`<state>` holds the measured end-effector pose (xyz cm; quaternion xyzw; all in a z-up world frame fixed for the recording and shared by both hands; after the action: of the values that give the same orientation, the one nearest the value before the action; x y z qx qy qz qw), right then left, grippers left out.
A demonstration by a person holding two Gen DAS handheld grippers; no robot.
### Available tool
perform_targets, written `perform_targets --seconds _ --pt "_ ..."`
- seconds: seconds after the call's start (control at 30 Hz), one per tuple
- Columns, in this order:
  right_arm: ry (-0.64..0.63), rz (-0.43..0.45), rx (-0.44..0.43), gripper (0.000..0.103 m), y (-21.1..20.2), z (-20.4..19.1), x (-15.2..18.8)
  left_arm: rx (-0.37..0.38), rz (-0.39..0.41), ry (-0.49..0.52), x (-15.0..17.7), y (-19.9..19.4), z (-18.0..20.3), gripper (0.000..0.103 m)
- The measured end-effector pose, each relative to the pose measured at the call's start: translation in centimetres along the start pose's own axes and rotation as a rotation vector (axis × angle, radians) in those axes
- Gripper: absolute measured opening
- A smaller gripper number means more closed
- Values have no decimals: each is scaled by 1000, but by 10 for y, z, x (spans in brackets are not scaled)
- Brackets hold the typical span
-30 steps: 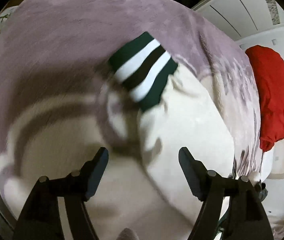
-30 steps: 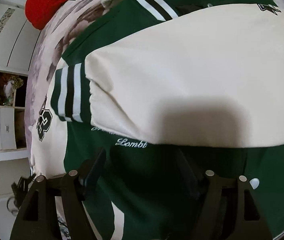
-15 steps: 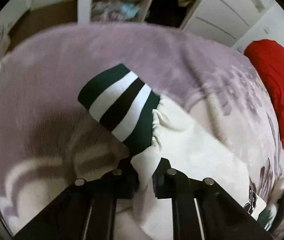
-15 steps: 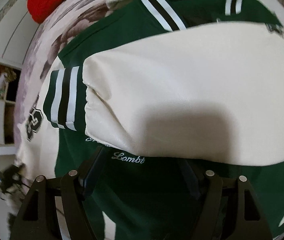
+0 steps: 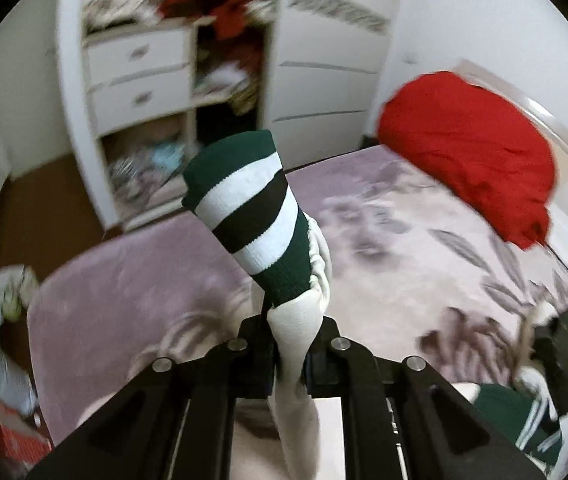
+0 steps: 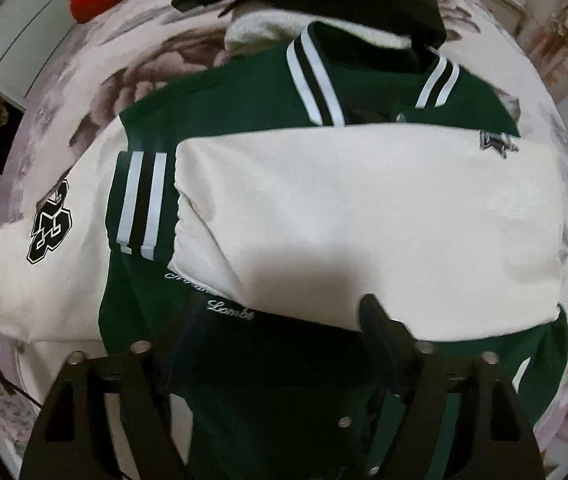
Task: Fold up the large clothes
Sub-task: 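Fold the gripped sleeve across the jacket body with the left tool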
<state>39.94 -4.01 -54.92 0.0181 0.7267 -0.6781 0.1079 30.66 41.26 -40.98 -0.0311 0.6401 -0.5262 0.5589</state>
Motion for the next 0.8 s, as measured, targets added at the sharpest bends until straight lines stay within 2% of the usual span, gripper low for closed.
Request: perform_targets --seconds 0.13,0.27,0.4,0.47,0.53,0.57,0.7,0.8 --pt "-5 14 -8 84 2 24 2 80 9 131 14 -35 80 7" --pt "82 2 -55 84 -3 75 13 174 13 295 60 -74 175 7" --pt "143 -16 -88 84 -12 132 35 308 -57 405 129 -107 268 7" --pt "167 -23 -75 84 -16 166 52 385 -109 482 183 -122 327 7" --pt "207 -44 -56 84 -16 206 73 431 -145 538 220 -131 366 7" --pt "223 -55 -50 84 -16 221 81 465 -176 587 253 -139 393 7" --pt "336 -106 -7 84 -16 298 128 525 -263 733 347 -157 456 7" --pt "398 -119 7 84 -18 342 154 505 -326 827 400 -154 476 7"
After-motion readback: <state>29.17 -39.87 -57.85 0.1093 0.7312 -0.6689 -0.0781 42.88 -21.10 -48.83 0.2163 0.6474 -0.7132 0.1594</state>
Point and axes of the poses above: each gripper's, at about its wrist camera, not at the fingertips, and y roughly the way its jaws point, z to its right, x to its underside, the point moved 6 cm from there along y, roughly the way its jaws point, and after that the axes turned 4 degrees about -y, right-handed, at the moved point
